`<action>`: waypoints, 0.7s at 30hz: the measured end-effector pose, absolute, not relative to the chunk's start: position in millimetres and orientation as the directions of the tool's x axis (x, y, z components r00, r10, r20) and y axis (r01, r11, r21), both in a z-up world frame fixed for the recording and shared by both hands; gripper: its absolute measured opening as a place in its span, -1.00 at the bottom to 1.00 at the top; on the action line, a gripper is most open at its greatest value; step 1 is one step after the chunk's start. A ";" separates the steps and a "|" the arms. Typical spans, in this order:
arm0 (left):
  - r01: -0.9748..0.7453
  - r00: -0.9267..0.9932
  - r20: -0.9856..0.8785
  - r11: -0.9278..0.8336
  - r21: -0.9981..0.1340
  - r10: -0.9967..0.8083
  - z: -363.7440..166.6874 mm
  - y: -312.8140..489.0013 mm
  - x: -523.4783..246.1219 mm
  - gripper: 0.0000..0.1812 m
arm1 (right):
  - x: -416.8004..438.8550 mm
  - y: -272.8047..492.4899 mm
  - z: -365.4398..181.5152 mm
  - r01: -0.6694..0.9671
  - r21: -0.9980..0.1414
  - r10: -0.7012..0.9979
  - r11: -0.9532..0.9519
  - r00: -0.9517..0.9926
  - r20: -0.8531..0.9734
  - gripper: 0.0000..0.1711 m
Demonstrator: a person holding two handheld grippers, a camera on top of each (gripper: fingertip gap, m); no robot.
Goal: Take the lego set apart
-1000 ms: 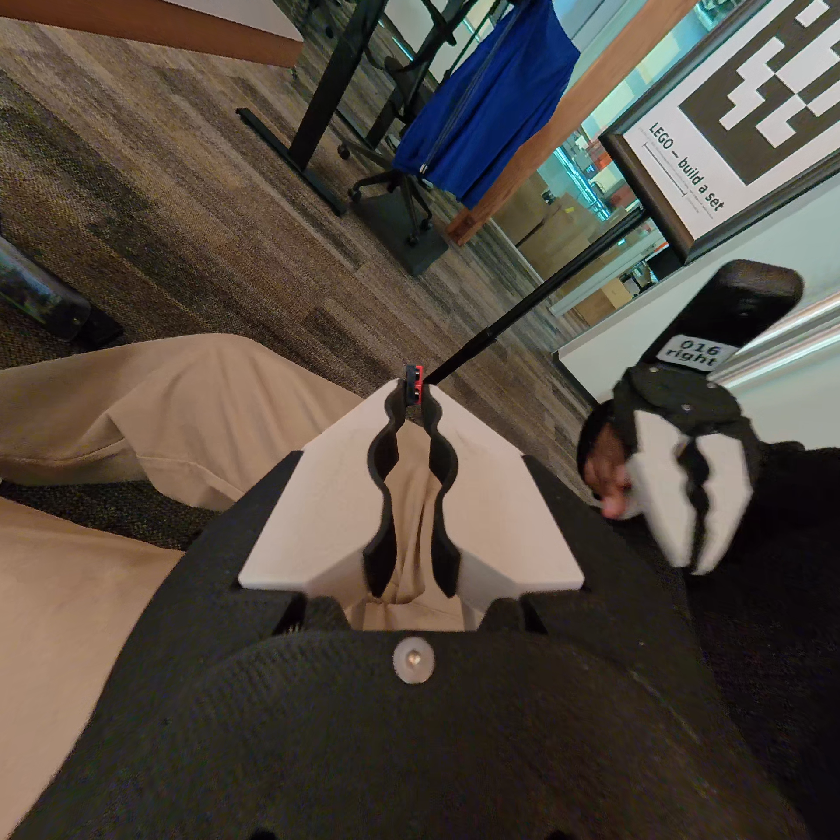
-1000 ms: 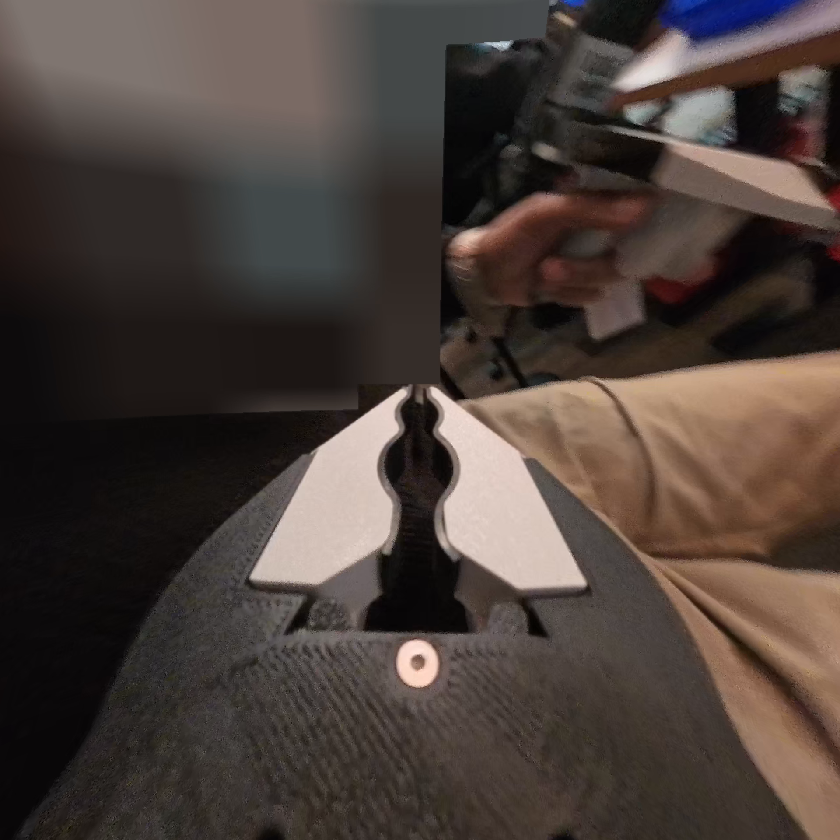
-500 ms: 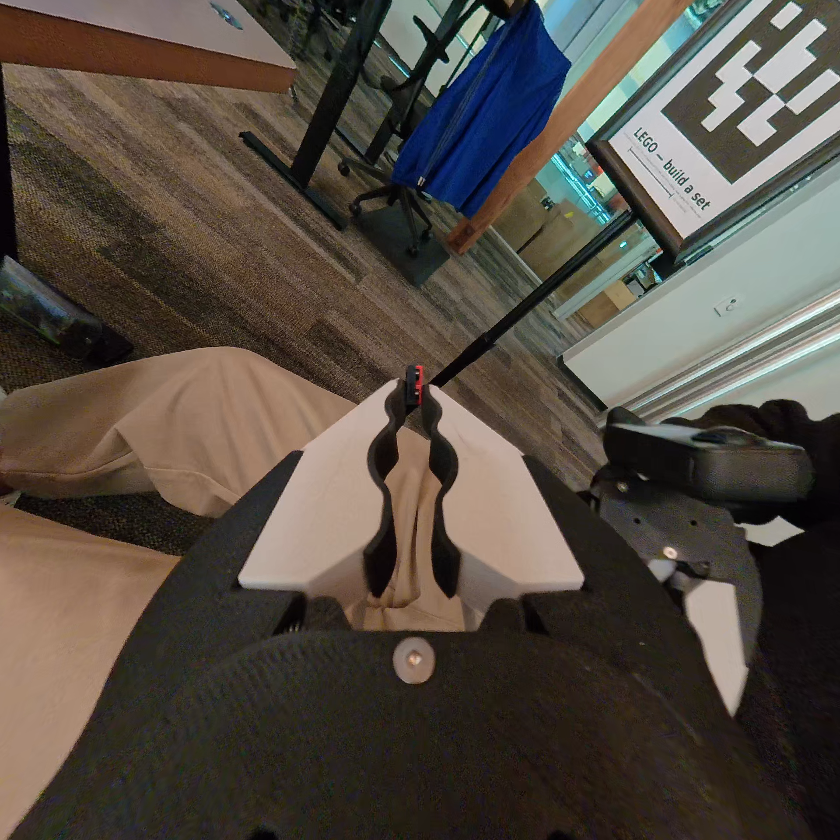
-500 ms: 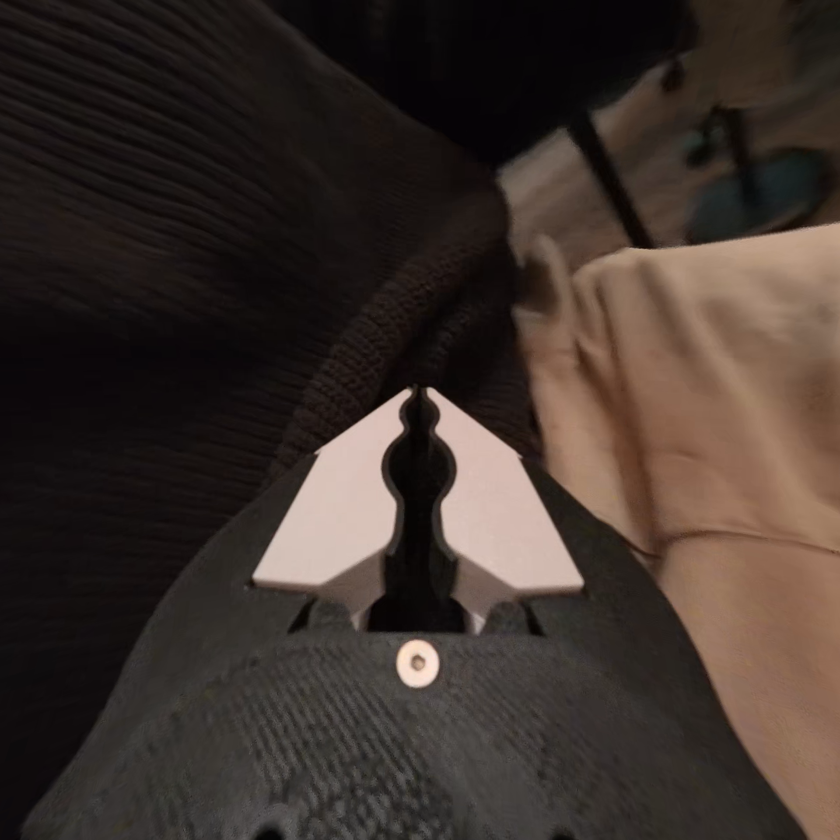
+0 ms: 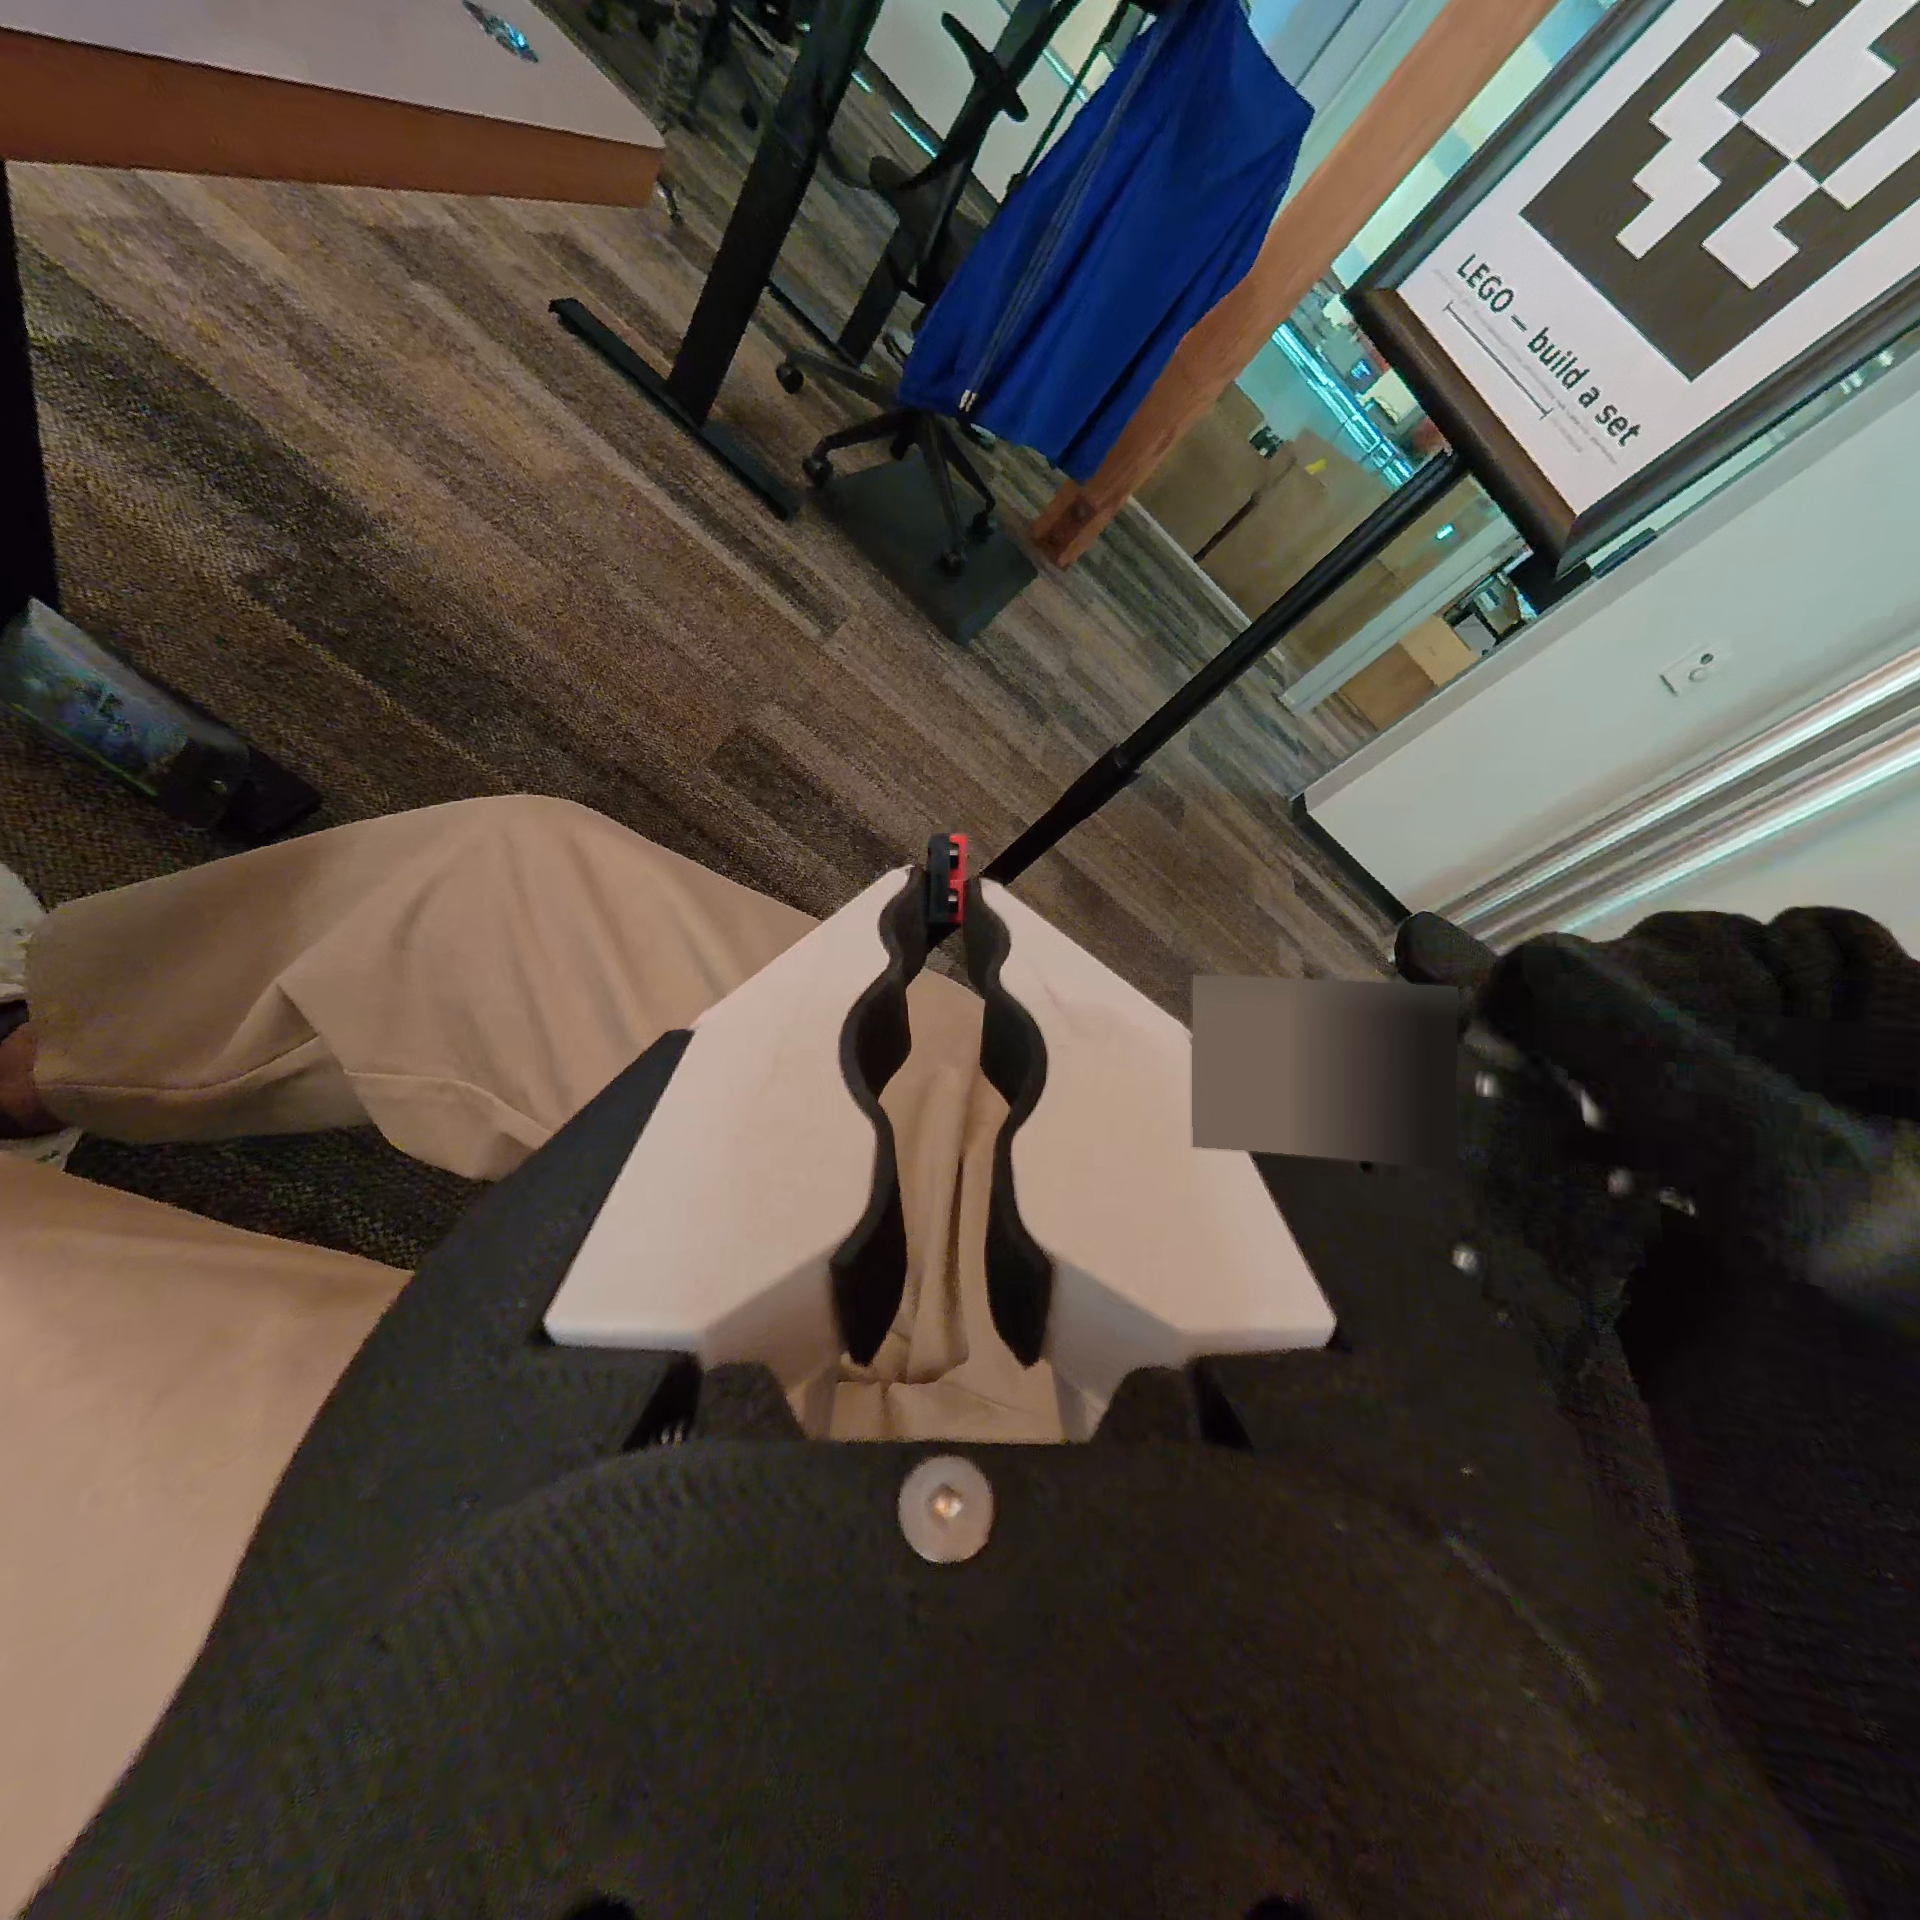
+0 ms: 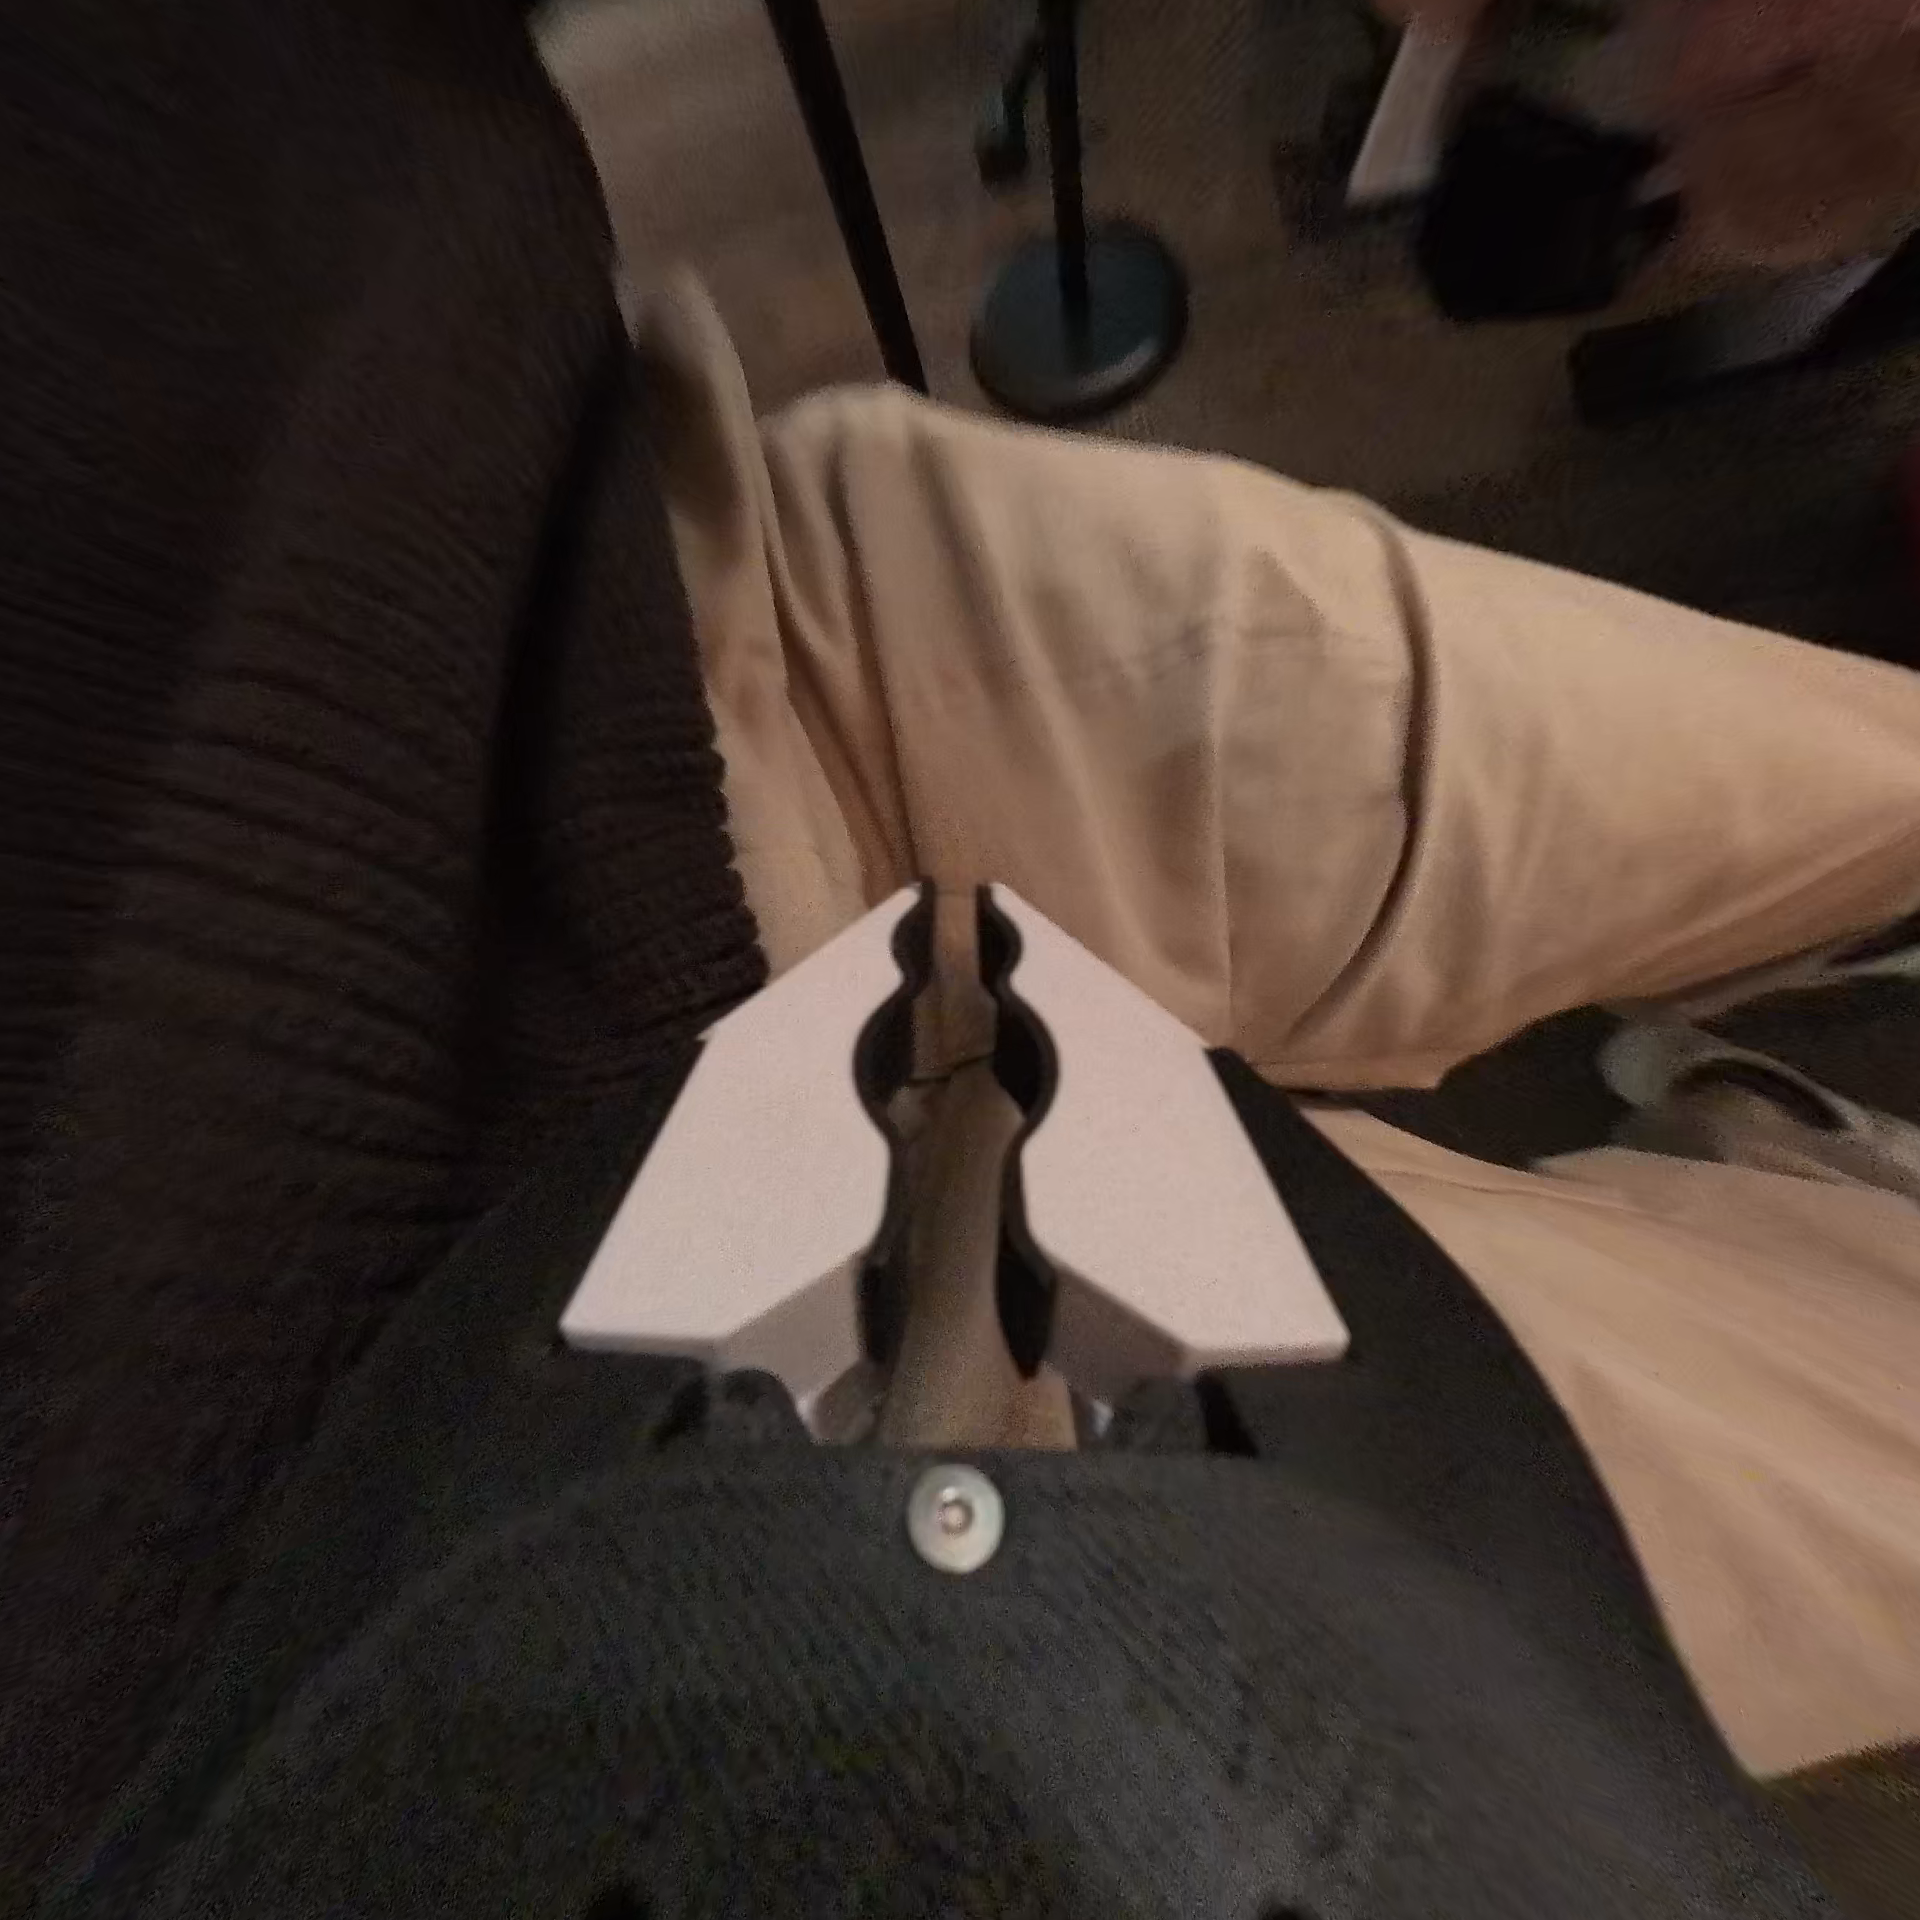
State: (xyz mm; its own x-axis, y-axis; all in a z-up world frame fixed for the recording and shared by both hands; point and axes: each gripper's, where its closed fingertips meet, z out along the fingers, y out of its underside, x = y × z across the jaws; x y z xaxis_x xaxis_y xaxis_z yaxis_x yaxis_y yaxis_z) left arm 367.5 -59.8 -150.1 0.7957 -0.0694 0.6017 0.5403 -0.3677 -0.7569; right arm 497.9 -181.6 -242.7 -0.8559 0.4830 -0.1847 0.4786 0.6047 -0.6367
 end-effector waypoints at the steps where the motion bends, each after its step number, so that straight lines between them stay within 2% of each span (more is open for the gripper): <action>1: 0.541 0.795 0.602 -0.369 -0.756 -0.068 -150.5 -59.8 367.7 -0.96 | 503.0 -186.9 -250.6 0.459 -0.613 0.453 0.644 -0.873 -0.177 -0.86; 2: 0.539 0.797 0.600 -0.370 -0.757 -0.066 -150.7 -59.8 367.8 -0.96 | 511.3 -195.8 -252.0 0.455 -0.611 0.415 0.648 -0.883 -0.218 -0.86; 3: 0.535 0.801 0.595 -0.370 -0.760 -0.063 -150.5 -60.2 367.9 -0.96 | 516.9 -203.4 -248.9 0.467 -0.621 0.394 0.630 -0.881 -0.263 -0.97; 7: 0.531 0.807 0.586 -0.351 -0.771 -0.066 -143.6 -62.4 370.9 -0.96 | 543.8 -227.9 -215.6 0.448 -0.704 0.247 0.551 -0.893 -0.375 -0.89; 8: 0.530 0.808 0.585 -0.348 -0.773 -0.069 -142.2 -62.8 372.4 -0.96 | 545.9 -228.6 -217.8 0.439 -0.694 0.252 0.571 -0.898 -0.360 -0.96; 10: 0.528 0.808 0.584 -0.350 -0.774 -0.073 -141.8 -63.3 376.0 -0.96 | 537.9 -221.9 -232.5 0.395 -0.647 0.310 0.652 -0.918 -0.248 -0.76; 11: 0.527 0.807 0.585 -0.353 -0.773 -0.076 -141.9 -63.2 377.5 -0.96 | 535.1 -221.9 -231.9 0.378 -0.650 0.315 0.659 -0.924 -0.218 -0.73; 14: 0.528 0.806 0.587 -0.353 -0.772 -0.080 -140.9 -63.4 380.1 -0.96 | 523.1 -216.0 -233.5 0.371 -0.639 0.376 0.674 -0.917 -0.136 -0.40; 15: 0.527 0.806 0.586 -0.351 -0.774 -0.080 -140.3 -63.7 380.4 -0.96 | 521.5 -214.8 -233.9 0.374 -0.635 0.389 0.676 -0.913 -0.124 -0.35; 19: 0.529 0.806 0.587 -0.349 -0.774 -0.079 -140.0 -64.1 380.1 -0.96 | 526.6 -216.5 -242.5 0.383 -0.603 0.371 0.700 -0.916 -0.152 -0.56; 21: 0.530 0.804 0.589 -0.352 -0.771 -0.079 -140.7 -63.9 380.4 -0.96 | 526.6 -215.8 -248.7 0.407 -0.579 0.368 0.706 -0.910 -0.191 -0.58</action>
